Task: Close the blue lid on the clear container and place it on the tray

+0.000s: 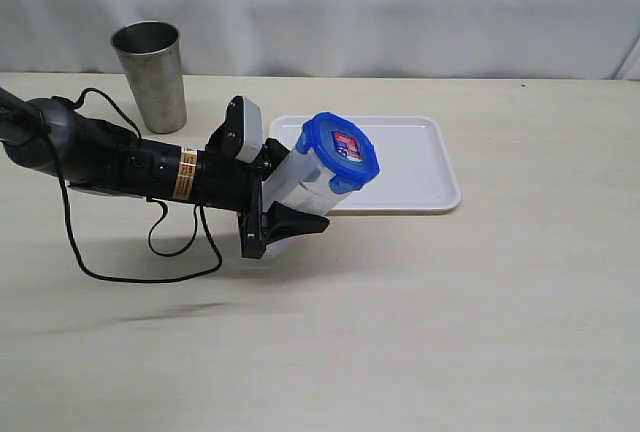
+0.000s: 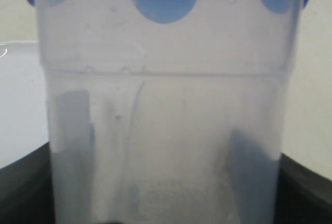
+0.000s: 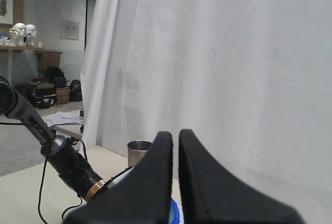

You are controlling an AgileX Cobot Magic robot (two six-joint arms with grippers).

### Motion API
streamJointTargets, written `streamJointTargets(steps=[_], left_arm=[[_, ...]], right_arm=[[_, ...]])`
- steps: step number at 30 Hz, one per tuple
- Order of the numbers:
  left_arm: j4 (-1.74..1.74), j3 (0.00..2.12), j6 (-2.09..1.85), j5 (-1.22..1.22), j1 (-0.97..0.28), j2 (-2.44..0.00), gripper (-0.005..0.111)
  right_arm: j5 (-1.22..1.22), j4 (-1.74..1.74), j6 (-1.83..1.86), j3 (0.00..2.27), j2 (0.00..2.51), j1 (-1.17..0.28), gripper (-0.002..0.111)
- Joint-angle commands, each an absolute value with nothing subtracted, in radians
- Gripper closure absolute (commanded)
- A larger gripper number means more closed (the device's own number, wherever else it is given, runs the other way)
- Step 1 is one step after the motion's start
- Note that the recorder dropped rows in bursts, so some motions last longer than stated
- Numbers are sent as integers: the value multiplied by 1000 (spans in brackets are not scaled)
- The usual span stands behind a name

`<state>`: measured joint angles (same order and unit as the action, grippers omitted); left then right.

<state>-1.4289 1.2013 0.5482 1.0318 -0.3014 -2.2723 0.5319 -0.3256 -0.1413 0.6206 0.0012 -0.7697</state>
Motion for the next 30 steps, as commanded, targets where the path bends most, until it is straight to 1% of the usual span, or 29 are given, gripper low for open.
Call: streamJointTargets(steps=[1,8,12,16,20,25,30], left_arm=[[-1436,1200,547,1030,-304,-2265,107],[-1444,1200,547,1030,-304,-2265,107],[-1444,1200,547,1030,-304,-2265,107],[-1444,1200,547,1030,-304,-2265,107],[-1444,1200,547,1030,-304,-2265,107],[-1444,1200,547,1030,-304,-2265,107],[-1442,1200,547,1030,-304,-2265,107]], right_arm=[[535,-329,-143,616,0,-770,104],[535,-318,-143,616,0,-770,104],[524,-133,-143,566,0,-716,104],[490,12,-143,457,0,-590,104],[490,-22,-143,350,0,-458,104],[490,-63,-143,267,0,-300,104],[490,0,-143,222,0,-193,104]])
